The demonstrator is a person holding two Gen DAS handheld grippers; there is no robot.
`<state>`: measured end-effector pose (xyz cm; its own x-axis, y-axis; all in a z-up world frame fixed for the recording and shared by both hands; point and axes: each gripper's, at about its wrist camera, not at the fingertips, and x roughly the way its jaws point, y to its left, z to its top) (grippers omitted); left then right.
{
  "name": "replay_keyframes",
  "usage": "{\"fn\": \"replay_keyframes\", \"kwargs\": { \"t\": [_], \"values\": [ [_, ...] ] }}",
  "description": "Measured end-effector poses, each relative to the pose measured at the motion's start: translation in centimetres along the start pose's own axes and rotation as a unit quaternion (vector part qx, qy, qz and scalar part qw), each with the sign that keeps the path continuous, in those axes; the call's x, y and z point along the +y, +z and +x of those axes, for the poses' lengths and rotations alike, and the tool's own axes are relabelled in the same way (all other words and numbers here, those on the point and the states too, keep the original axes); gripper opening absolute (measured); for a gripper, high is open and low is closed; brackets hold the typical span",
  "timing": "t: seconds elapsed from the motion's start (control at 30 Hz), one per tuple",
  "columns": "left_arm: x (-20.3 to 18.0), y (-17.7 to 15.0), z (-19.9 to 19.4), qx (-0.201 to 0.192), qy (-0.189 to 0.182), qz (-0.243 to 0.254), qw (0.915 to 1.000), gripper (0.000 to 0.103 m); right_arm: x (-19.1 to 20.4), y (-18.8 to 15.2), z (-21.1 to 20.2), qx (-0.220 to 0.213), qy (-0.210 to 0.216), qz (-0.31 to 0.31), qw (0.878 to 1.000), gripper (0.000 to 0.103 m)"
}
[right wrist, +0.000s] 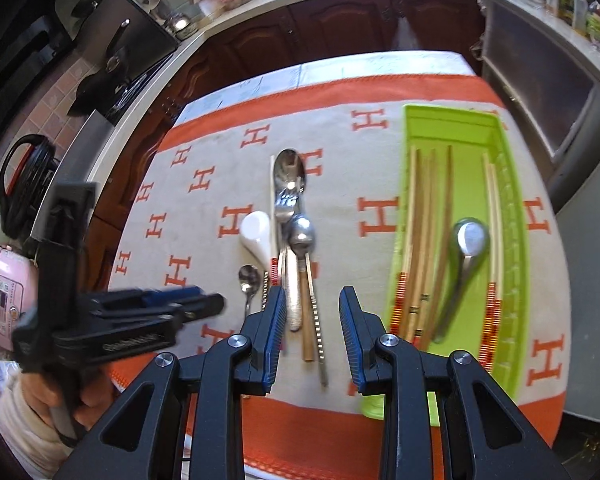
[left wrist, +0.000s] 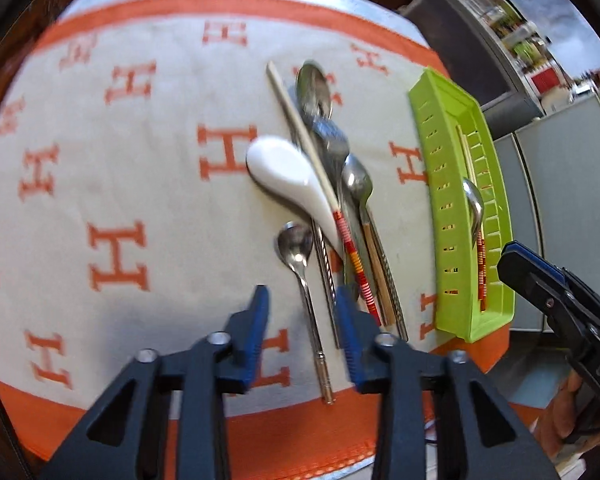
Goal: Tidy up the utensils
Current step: 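Grasp the small steel spoon with the left tool while the right approaches a red-banded chopstick, then grasp the red-banded chopstick with the right tool while the left holds the spoon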
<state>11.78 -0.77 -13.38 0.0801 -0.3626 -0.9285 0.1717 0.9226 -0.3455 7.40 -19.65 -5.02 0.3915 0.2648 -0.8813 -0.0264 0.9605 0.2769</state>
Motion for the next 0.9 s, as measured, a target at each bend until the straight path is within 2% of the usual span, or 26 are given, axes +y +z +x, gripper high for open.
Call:
{"fn": "replay_keyframes", "kwargs": {
  "t": [0.1, 0.23, 0.47, 0.67, 0.7, 0.73, 0.9],
  "values": [
    [0.5, -0.3, 1.4, 0.009, 0.0, -0.017, 0.9998, 0.017, 0.3, 0.1, 0.9, 0.007, 0.006, -0.003, 1.0, 0.029],
    [0.3, -0.1, 2.3, 0.01, 0.0, -0.022, 0.9997, 0.015, 0.2, 0.2, 1.7, 0.011, 0.008, -0.006, 1.0, 0.029],
    [-1.9, 0.7, 4.5, 0.018, 0.057, -0.003, 0.9982, 0.015, -0.6, 0.0, 2.3, 0.015, 0.011, -0.002, 1.0, 0.029],
    [-4.0, 0.6, 5.2, 0.004, 0.107, 0.018, 0.994, 0.014, -1.2, -0.3, 2.7, 0.019, 0.013, 0.002, 1.0, 0.029],
    [-4.3, 0.6, 5.4, 0.002, 0.113, 0.022, 0.9933, 0.008, -1.2, -0.3, 2.8, 0.02, 0.014, 0.002, 1.0, 0.029],
    [-4.4, 0.6, 5.4, 0.0, 0.111, 0.023, 0.9936, 0.004, -1.3, -0.3, 2.8, 0.021, 0.015, 0.002, 1.0, 0.029],
    [-3.0, 0.5, 5.1, -0.006, 0.075, -0.005, 0.9971, 0.001, -1.1, -0.3, 3.0, 0.025, 0.025, -0.003, 0.999, 0.029]
  ]
}}
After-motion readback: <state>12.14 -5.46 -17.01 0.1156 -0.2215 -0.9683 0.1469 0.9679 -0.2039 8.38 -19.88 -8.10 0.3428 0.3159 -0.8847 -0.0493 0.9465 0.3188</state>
